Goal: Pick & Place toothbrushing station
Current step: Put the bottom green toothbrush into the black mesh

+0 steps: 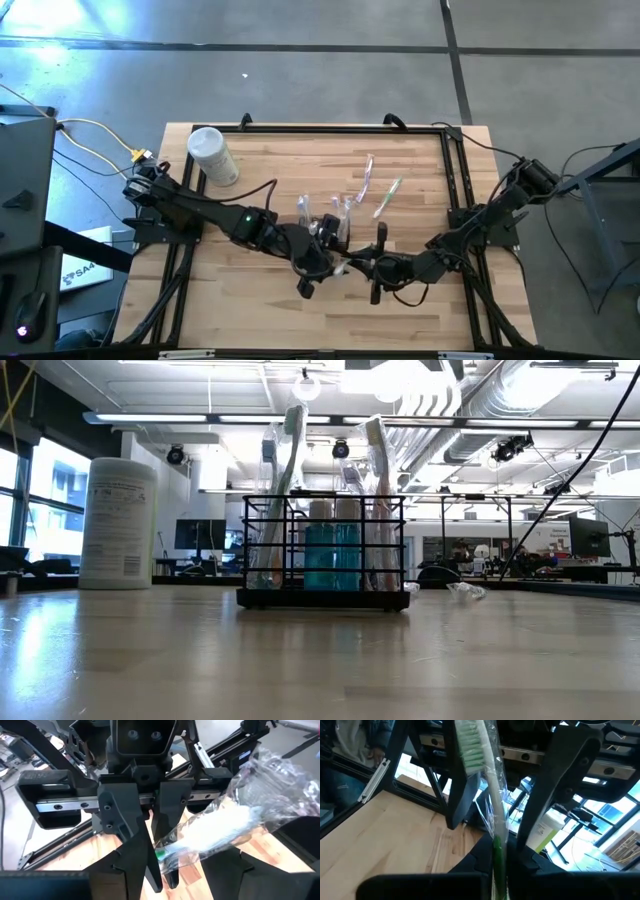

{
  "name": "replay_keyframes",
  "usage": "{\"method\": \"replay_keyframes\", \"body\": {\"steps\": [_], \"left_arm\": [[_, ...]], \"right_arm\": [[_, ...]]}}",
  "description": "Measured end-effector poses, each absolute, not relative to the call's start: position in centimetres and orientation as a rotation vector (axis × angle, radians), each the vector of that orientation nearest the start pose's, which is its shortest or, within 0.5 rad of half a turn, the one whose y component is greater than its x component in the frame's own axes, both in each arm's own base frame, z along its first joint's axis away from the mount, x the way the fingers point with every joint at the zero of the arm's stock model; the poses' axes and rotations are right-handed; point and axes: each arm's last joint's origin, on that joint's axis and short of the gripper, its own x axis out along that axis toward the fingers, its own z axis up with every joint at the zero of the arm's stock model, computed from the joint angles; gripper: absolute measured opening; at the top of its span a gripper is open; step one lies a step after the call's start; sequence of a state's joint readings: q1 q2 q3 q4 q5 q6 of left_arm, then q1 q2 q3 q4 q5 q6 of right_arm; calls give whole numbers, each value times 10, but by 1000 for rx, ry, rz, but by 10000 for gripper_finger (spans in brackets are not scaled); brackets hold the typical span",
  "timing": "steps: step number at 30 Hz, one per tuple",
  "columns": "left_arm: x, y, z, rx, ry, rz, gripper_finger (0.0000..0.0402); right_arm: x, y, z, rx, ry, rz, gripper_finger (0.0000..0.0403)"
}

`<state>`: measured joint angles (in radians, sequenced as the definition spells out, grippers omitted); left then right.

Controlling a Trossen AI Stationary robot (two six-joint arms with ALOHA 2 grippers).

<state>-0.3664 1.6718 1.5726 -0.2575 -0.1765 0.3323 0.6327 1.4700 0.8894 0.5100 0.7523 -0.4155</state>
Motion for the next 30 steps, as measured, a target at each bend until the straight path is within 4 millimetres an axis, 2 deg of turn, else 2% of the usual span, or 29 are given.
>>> {"method": "replay_keyframes", "body": {"steps": [4,10,14,17,25,30], "left_arm": [[363,-133,368,431,315,-228,134],[361,-134,366,528,325,-281,45],[362,-134,368,480,308,-271,12],[362,-134,368,463,308,-268,22],[362,-135,367,423,314,-289,117],[362,-135,368,353,321,-278,137]], "right_arm": [[270,173,276,-461,79,-107,16],[270,173,274,-463,88,-101,19],[270,173,275,-448,83,-104,17],[270,173,275,-448,83,-105,17],[269,173,274,-470,89,-104,16],[269,173,275,-469,88,-105,16]]}}
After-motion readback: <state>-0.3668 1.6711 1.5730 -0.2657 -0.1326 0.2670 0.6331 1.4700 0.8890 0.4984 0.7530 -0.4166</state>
